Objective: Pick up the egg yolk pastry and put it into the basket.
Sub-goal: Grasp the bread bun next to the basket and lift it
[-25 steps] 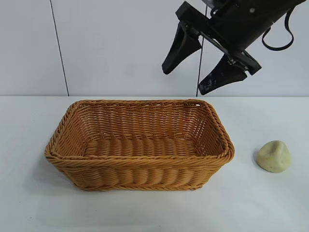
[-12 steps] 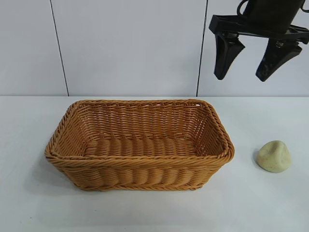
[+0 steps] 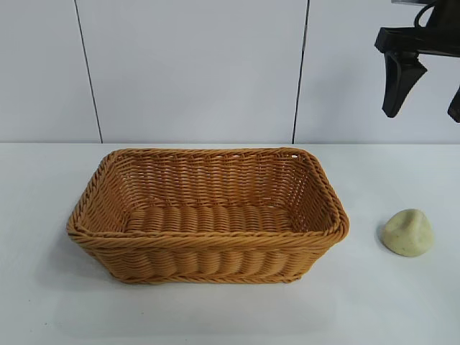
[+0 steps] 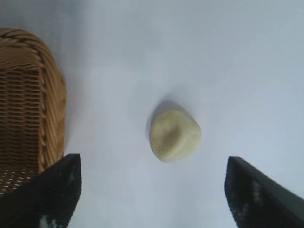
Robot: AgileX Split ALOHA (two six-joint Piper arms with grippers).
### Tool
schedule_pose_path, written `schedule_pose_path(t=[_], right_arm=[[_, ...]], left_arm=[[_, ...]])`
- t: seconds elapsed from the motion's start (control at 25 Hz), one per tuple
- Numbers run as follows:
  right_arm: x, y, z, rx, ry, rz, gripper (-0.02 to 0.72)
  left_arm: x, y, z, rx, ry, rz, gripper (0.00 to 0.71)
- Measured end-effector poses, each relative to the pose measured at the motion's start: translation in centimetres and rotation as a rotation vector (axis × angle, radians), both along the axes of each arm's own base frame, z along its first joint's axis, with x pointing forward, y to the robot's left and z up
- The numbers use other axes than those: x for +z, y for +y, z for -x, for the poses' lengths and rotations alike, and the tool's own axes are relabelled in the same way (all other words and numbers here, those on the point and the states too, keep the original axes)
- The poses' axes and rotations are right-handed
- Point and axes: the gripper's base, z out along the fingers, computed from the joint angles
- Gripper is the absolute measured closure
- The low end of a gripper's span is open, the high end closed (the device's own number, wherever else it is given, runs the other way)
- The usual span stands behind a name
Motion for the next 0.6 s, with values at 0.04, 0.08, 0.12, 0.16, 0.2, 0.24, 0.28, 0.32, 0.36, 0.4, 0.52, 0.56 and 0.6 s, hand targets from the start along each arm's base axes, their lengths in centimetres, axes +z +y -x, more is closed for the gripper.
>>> schedule_pose_path(t=[0.04, 0.08, 0.12, 0.16, 0.2, 0.24, 0.28, 0.32, 0.36, 0.4, 0.52, 0.56, 0.6], right_arm=[[-0.5, -0.1, -0.2, -0.002, 0.016, 0.001, 0.134], [-1.2, 0.0, -0.4, -0.003, 0.039, -0.002, 0.134], [-2.0, 0.0, -0.6, -0.003, 0.062, -0.004, 0.134], [-2.9, 0.1, -0.9, -0.004, 0.085, -0.006, 0.134], [-3.7, 0.1, -1.1, -0.006, 0.106, -0.010, 0.134], [-4.6, 0.2, -1.3, -0.007, 0.132, -0.010, 0.134], [-5.6, 0.2, -1.5, -0.007, 0.158, -0.010, 0.134], [-6.6, 0.2, -1.7, -0.007, 0.186, -0.008, 0.134], [-7.3, 0.2, -1.8, -0.007, 0.209, -0.007, 0.134], [-8.3, 0.2, -1.9, -0.007, 0.233, -0.005, 0.134], [-10.6, 0.2, -2.2, -0.008, 0.292, -0.002, 0.134], [-11.3, 0.2, -2.3, -0.008, 0.308, -0.001, 0.134], [-12.0, 0.2, -2.4, -0.010, 0.319, 0.000, 0.134]], left_arm=[[0.0, 0.0, 0.0, 0.000, 0.000, 0.000, 0.077], [0.0, 0.0, 0.0, 0.000, 0.000, 0.000, 0.077], [0.0, 0.0, 0.0, 0.000, 0.000, 0.000, 0.077], [0.0, 0.0, 0.0, 0.000, -0.001, 0.000, 0.077], [0.0, 0.0, 0.0, 0.000, -0.001, 0.000, 0.077], [0.0, 0.0, 0.0, 0.000, -0.001, 0.000, 0.077], [0.0, 0.0, 0.0, 0.000, -0.001, 0.000, 0.077], [0.0, 0.0, 0.0, 0.000, -0.001, 0.000, 0.077], [0.0, 0.0, 0.0, 0.000, -0.001, 0.000, 0.077], [0.0, 0.0, 0.0, 0.000, -0.001, 0.000, 0.077], [0.0, 0.0, 0.0, 0.000, -0.001, 0.000, 0.077], [0.0, 0.0, 0.0, 0.000, -0.001, 0.000, 0.077], [0.0, 0.0, 0.0, 0.000, -0.001, 0.000, 0.077]])
